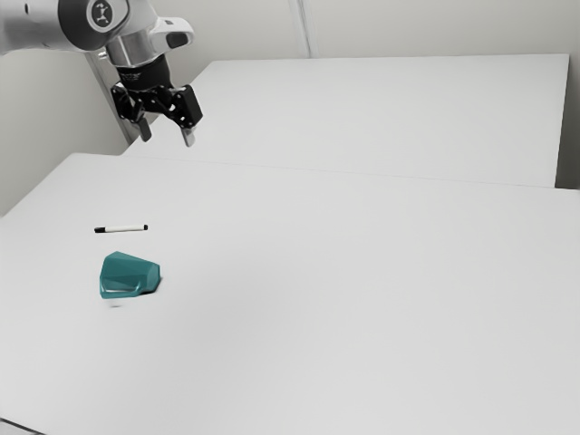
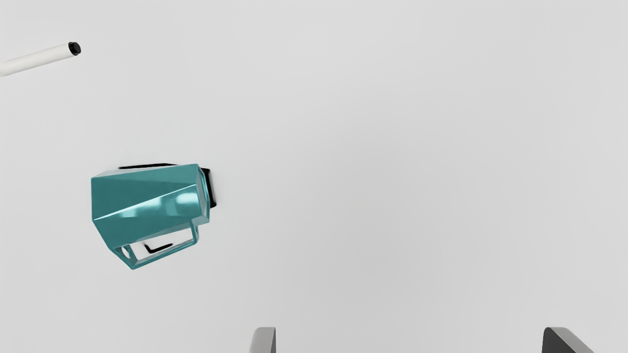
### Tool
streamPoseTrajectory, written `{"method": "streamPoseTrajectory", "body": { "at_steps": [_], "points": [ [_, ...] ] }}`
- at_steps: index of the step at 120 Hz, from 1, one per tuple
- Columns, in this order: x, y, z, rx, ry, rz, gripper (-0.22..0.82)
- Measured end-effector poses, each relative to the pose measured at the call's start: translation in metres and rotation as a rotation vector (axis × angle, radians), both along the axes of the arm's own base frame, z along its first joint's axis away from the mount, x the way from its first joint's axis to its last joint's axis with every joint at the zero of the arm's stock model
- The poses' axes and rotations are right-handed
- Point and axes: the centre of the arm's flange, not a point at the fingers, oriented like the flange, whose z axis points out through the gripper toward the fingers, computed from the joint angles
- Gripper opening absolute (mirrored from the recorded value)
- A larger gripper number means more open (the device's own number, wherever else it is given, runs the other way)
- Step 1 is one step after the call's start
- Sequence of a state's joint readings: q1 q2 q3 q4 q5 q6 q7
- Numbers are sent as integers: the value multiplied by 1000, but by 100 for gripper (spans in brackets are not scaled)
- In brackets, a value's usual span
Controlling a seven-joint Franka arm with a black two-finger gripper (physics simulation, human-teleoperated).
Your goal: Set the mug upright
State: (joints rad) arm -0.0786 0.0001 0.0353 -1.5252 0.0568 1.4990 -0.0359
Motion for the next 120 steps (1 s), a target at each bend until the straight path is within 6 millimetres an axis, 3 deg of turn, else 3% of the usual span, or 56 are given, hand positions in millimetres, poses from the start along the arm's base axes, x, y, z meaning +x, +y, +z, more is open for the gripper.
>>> {"method": "streamPoseTrajectory", "body": {
  "at_steps": [41, 84, 100, 120],
  "points": [
    [-22, 13, 4, -1, -1, 12, 59],
    [-46, 103, 2, -45, 0, 141, 59],
    [-56, 139, -6, -98, 6, 180, 59],
    [-68, 177, -32, -185, 8, 210, 59]
  ]
}}
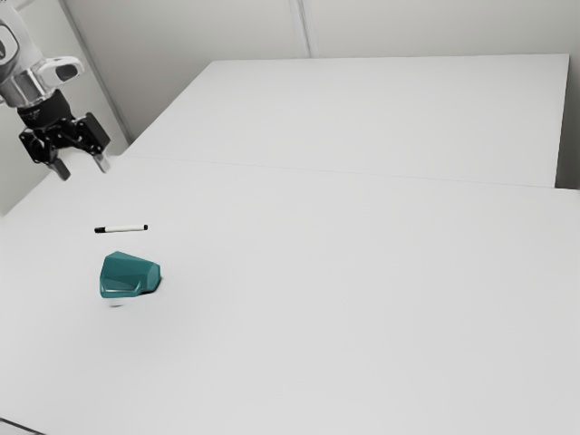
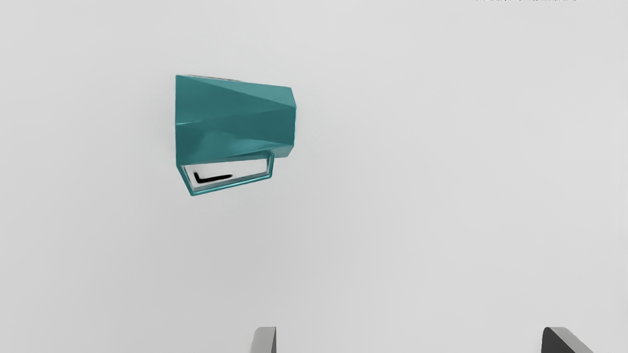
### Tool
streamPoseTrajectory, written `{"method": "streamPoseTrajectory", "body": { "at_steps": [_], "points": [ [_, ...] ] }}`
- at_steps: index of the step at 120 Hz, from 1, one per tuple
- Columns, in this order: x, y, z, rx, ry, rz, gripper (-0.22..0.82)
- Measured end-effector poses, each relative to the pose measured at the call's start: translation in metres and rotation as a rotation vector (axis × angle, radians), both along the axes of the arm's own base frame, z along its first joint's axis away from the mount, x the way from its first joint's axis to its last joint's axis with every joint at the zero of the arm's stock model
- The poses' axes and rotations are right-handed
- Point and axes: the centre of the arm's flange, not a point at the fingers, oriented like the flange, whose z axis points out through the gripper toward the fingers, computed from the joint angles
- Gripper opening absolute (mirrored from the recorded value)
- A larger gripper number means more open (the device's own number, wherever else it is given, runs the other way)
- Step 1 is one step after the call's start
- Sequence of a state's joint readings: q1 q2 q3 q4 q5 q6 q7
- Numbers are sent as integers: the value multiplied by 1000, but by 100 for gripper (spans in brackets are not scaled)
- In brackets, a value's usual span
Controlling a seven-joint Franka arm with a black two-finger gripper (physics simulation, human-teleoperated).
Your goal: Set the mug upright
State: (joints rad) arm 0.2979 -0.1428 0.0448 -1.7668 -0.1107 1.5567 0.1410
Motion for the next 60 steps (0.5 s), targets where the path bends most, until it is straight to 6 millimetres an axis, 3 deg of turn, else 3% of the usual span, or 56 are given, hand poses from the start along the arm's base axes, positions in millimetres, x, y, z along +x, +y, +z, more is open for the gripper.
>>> {"method": "streamPoseTrajectory", "body": {
  "at_steps": [60],
  "points": [
    [-39, 84, -98, -214, -130, 37, 59]
  ]
}}
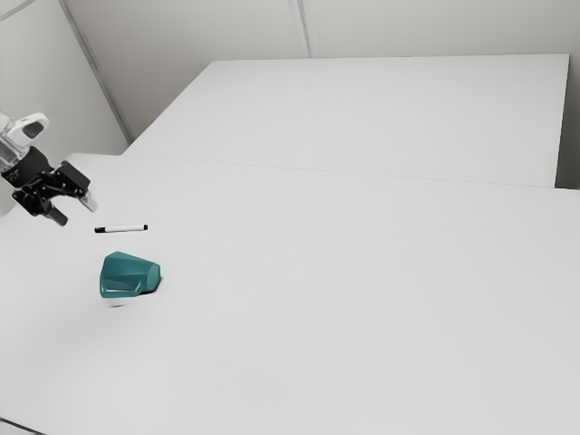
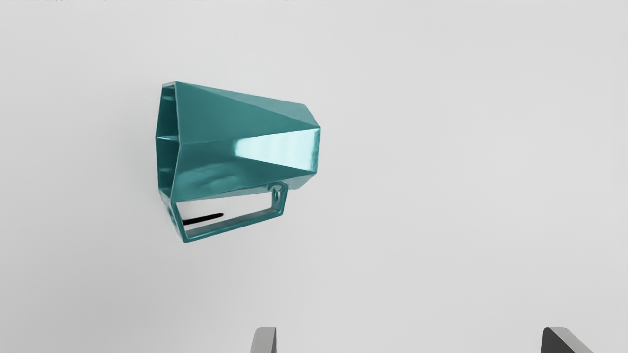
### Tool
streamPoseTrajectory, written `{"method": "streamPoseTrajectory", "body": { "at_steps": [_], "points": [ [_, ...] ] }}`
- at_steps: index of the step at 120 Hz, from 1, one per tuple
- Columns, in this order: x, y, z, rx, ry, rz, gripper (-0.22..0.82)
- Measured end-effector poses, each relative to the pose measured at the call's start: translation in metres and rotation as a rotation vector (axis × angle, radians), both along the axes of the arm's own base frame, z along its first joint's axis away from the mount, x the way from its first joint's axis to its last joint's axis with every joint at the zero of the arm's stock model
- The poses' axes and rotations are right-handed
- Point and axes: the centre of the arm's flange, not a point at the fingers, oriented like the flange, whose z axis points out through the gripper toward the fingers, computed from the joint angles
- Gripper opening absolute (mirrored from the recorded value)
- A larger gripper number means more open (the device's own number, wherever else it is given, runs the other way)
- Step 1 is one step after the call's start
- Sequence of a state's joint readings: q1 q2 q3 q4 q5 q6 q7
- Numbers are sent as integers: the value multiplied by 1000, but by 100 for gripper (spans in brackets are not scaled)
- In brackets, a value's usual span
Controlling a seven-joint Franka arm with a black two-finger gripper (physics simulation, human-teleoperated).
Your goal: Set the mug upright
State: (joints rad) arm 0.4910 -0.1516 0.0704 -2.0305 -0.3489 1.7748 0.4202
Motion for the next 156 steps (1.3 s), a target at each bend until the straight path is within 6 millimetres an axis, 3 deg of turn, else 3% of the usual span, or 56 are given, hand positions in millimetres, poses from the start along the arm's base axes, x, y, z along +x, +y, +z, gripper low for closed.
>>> {"method": "streamPoseTrajectory", "body": {
  "at_steps": [32, 75, 97, 156],
  "points": [
    [-2, 35, -55, -136, -122, 8, 59],
    [-18, 82, -127, -253, -227, 22, 59],
    [-12, 86, -162, -300, -272, -4, 59],
    [-7, 100, -216, -316, -346, -70, 59]
  ]
}}
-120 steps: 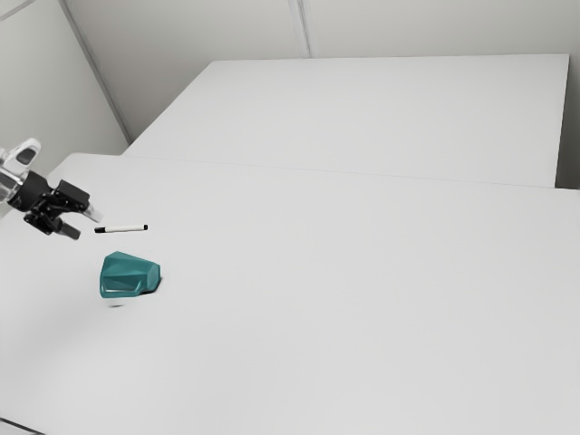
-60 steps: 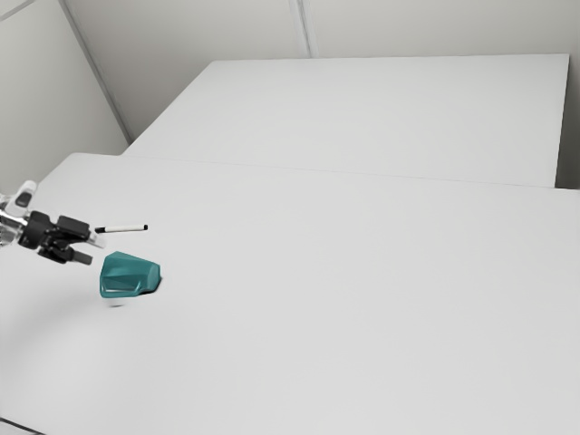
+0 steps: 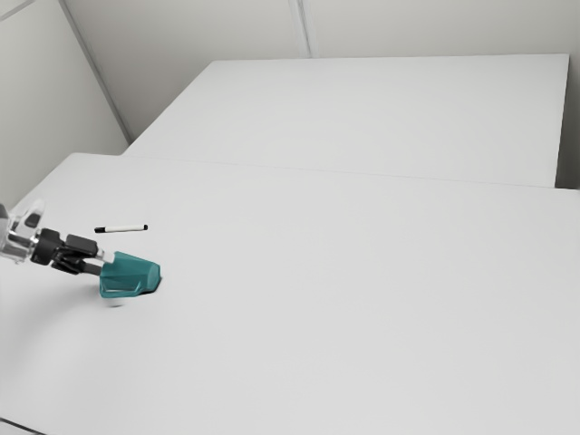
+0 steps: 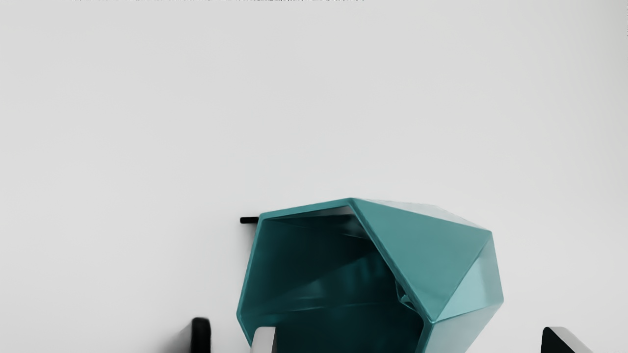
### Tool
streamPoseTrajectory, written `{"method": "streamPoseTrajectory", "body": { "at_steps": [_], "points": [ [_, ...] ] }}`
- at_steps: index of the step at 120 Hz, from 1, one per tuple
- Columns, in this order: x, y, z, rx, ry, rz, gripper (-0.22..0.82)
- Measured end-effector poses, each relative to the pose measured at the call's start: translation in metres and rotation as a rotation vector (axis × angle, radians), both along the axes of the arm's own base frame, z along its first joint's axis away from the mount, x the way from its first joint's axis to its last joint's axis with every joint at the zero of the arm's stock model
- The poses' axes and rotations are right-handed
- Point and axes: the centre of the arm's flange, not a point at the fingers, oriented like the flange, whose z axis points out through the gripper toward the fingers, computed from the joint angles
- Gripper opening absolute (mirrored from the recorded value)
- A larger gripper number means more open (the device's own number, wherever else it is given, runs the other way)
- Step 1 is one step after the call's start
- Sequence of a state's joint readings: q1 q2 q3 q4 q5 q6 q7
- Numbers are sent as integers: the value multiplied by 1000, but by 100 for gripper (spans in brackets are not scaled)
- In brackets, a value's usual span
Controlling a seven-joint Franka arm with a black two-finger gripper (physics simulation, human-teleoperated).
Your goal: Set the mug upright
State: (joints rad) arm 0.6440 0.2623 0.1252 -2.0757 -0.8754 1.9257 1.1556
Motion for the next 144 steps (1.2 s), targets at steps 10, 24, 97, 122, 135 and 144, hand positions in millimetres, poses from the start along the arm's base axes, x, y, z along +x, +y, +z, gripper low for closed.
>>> {"method": "streamPoseTrajectory", "body": {
  "at_steps": [10, 24, 97, 122, 135, 144],
  "points": [
    [1, 0, -2, 6, -14, -8, 59],
    [6, -4, -3, 19, -30, -28, 59],
    [21, -27, -6, 42, -73, -116, 59],
    [23, -32, -7, 38, -79, -134, 55],
    [23, -33, -8, 35, -81, -139, 42],
    [22, -33, -7, 35, -83, -142, 32]
  ]
}}
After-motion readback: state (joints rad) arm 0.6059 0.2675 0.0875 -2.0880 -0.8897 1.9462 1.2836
